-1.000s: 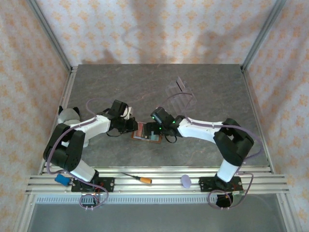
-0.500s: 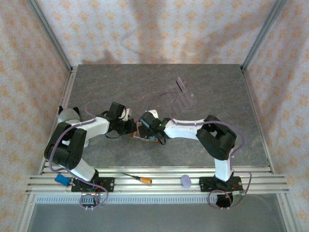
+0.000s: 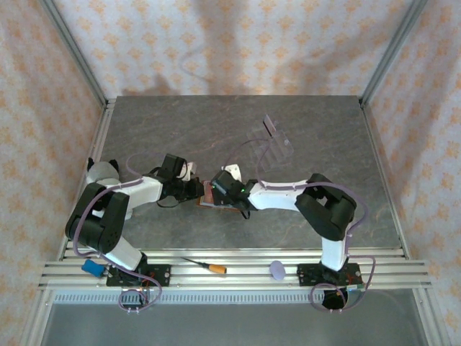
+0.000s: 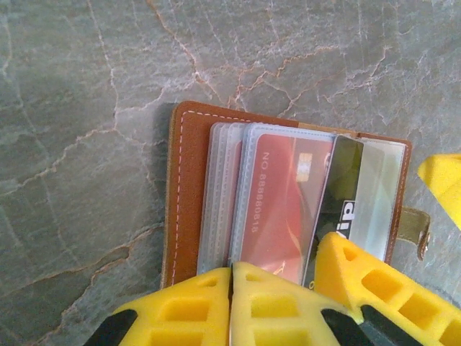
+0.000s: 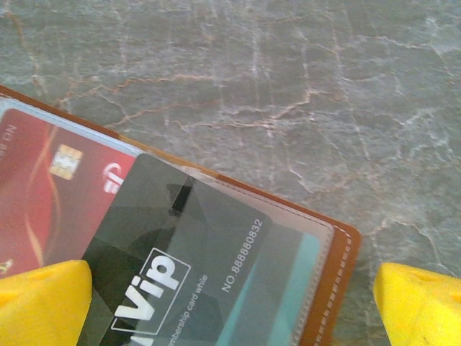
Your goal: Put the credit cards into the card holder
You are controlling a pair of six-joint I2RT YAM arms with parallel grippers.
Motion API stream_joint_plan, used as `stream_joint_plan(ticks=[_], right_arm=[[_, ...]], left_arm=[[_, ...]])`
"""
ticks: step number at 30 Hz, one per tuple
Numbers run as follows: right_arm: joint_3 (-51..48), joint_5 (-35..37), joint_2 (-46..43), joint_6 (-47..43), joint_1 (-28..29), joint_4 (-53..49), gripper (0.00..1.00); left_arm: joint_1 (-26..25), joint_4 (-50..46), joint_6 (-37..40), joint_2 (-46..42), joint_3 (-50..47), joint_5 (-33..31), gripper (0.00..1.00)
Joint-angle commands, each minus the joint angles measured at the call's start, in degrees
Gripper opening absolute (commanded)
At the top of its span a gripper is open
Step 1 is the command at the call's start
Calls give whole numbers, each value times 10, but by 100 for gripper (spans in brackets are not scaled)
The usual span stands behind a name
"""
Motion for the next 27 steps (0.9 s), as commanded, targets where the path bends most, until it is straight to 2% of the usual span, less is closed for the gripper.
stream_joint_plan(ticks=[1,6,14,20,27], right_arm=[[-26,47,-7,6,-1,-51,99],[-20,48,-20,1,-2,-67,99],[0,10,-56,-5,-2,-79,99],[39,19,-11,-13,-1,-93,99],[31,33,20,-4,-1,-86,99]], left_arm=[[1,-26,-9,4,-24,-15,9],[1,-27,-13,0,-32,-13,9],[1,-28,-20,-16,-45,-15,9],[1,-29,-25,-19,-44,-12,9],[1,-33,-24,-23,-48,-15,9]])
